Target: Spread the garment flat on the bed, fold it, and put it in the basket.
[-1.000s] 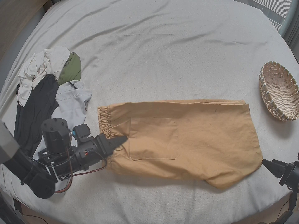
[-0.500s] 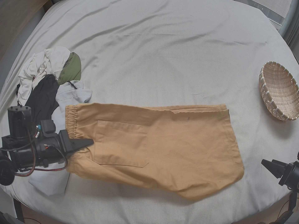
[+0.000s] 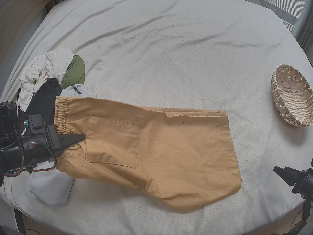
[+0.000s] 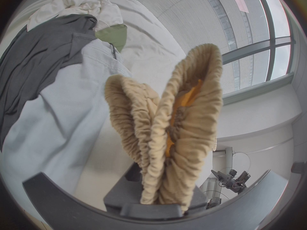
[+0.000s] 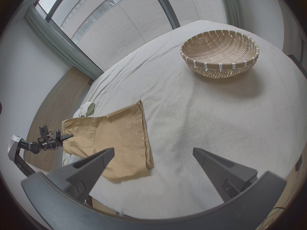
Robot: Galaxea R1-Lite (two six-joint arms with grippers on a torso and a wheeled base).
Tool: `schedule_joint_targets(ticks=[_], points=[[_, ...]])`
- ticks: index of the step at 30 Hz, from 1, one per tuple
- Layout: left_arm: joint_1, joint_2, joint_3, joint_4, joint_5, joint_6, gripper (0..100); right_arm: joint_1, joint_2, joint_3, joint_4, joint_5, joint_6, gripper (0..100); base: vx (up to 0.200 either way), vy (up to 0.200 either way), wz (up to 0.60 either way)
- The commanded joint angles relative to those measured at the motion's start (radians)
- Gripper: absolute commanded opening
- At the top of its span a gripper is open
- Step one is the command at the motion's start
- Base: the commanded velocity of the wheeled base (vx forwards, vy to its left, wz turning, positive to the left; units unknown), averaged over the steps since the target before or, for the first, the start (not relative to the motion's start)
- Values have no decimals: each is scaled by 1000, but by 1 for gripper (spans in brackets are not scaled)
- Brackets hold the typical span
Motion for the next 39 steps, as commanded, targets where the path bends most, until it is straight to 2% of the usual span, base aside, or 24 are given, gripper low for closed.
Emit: schedule_joint_targets(ticks=[1,9,16,26,28,32,39], points=[[-89,-4,-49,44,4,-2,0,2,4,-2,-1,1,0,100,0,0,0],[-273,22,-144,83,16,-5,0,2,0,0,-1,3,3,100,0,0,0],[-386,94,-204,67,63,-5,0,5,6,3,-1,5,5,100,0,0,0],[-543,210,-308,63,73,-25,0,5,18,-2,-7,15,5,100,0,0,0],[-549,216,-311,61,73,-25,0,5,18,-2,-7,15,5,100,0,0,0],[-616,290,-365,55,66,-33,0,2,18,0,-6,15,6,100,0,0,0],[-644,436,-436,-11,62,-33,0,2,17,0,-6,14,6,100,0,0,0]])
